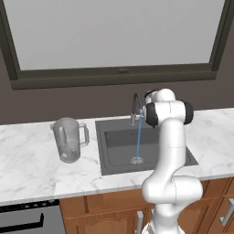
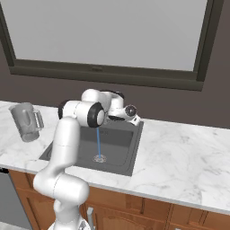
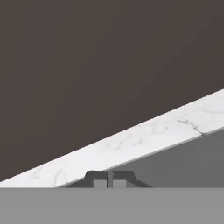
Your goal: Turn on the sink faucet and place the jug under the water for a few seconds to fill it up.
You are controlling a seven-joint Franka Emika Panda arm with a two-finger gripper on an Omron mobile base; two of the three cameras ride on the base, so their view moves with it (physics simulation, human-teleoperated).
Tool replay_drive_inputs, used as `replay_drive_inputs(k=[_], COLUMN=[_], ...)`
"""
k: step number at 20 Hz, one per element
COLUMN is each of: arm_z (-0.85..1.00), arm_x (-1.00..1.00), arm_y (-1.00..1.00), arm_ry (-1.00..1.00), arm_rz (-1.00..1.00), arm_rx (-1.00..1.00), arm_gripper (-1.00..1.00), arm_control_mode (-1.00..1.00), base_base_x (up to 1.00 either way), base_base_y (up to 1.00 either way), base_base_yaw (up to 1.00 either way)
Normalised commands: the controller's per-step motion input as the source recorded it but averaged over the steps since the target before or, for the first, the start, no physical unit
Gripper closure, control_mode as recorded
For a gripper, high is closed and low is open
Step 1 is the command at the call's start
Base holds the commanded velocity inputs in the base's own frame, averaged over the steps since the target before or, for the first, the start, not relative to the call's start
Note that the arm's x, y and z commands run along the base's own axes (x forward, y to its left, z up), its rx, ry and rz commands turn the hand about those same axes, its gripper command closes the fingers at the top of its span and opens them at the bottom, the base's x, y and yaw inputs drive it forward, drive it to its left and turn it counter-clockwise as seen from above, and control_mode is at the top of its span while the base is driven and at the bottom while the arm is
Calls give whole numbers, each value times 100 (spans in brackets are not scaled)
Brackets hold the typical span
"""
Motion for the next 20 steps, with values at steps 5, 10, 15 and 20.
replay_drive_inputs(k=[5, 10, 15, 20], arm_z=[-2, 46, 91, 100], arm_x=[-52, -89, -99, -100], arm_y=[-44, -42, -19, 0], arm_ry=[-3, -13, -17, -24], arm_rz=[0, -2, -1, 0], arm_rx=[5, 4, 0, -3], arm_gripper=[-100, -100, -100, -100], arm_control_mode=[-100, -100, -100, -100], base_base_x=[0, 0, 0, 0], base_base_y=[0, 0, 0, 0], base_base_yaw=[0, 0, 0, 0])
